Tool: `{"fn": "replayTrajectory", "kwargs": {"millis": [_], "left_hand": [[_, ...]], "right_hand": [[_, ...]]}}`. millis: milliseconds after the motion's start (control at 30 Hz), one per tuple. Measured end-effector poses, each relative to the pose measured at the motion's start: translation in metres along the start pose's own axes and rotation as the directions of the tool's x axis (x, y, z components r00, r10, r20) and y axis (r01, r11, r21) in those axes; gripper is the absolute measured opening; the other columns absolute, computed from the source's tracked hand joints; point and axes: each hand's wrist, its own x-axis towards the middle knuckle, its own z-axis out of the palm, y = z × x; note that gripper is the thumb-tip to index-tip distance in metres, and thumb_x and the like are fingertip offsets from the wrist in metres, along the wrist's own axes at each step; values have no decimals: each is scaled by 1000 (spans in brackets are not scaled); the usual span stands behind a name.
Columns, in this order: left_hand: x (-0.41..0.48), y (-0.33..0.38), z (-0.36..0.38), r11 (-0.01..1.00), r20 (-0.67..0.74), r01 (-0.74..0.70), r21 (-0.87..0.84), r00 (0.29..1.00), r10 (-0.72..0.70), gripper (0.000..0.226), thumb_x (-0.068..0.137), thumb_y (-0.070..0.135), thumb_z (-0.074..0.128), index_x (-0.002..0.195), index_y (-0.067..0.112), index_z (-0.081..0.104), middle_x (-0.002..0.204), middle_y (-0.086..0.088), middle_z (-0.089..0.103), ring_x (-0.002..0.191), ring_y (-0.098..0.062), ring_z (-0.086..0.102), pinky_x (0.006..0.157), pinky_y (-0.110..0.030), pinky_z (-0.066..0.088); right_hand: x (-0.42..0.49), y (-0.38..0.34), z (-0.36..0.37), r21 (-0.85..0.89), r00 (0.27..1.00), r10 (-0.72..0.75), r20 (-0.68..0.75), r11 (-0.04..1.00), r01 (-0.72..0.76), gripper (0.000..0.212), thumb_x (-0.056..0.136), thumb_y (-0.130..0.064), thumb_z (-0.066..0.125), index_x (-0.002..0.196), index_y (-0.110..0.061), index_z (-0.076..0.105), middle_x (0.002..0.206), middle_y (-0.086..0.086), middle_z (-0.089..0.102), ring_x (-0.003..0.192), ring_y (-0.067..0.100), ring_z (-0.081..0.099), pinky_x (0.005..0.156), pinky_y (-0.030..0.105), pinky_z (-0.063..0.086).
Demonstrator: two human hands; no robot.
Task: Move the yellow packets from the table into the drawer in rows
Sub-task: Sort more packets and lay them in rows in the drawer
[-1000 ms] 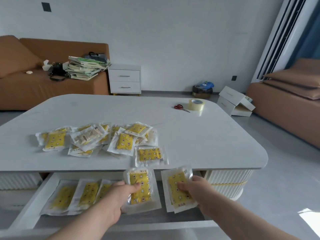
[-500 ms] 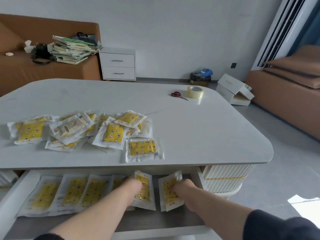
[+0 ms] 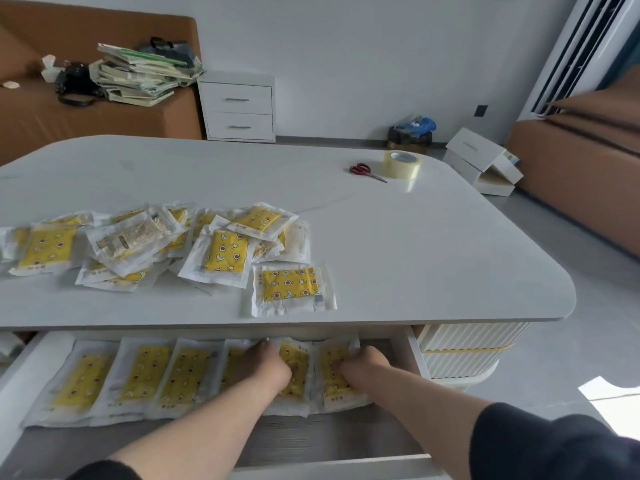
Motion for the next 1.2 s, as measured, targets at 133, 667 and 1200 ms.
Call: {"fn": "replayTrajectory", "kwargs": {"millis": [133,667,1200], "left_hand": [[-9,-6,-7,989,-48,-132,70,990,135,31,88,32,61,114,14,57,94,0,60,78,-15,58,52,-22,40],[-8,-22,-14,556,314,-669,493,733,603,91,76,45,64,149,16,18,160,-6,7,148,-27,5,121,-47,8],[-4,-32,-11,605,212,-662,441,732,647,65,85,44,51,142,17,35,154,-4,22,143,-25,17,119,-43,13]], "right_hand": [[-8,-1,-14,-460,983,-180,-22,875,150,32,91,-25,41,114,-16,61,106,5,65,96,20,61,76,26,50],[-3,27,-13,-770,712,-655,252,310,557,75,76,-48,64,140,-24,34,143,5,31,132,28,31,112,41,32],[-6,27,-10,-691,709,-684,172,430,582,65,84,-60,48,136,-22,45,141,1,40,132,24,34,113,37,29]]}}
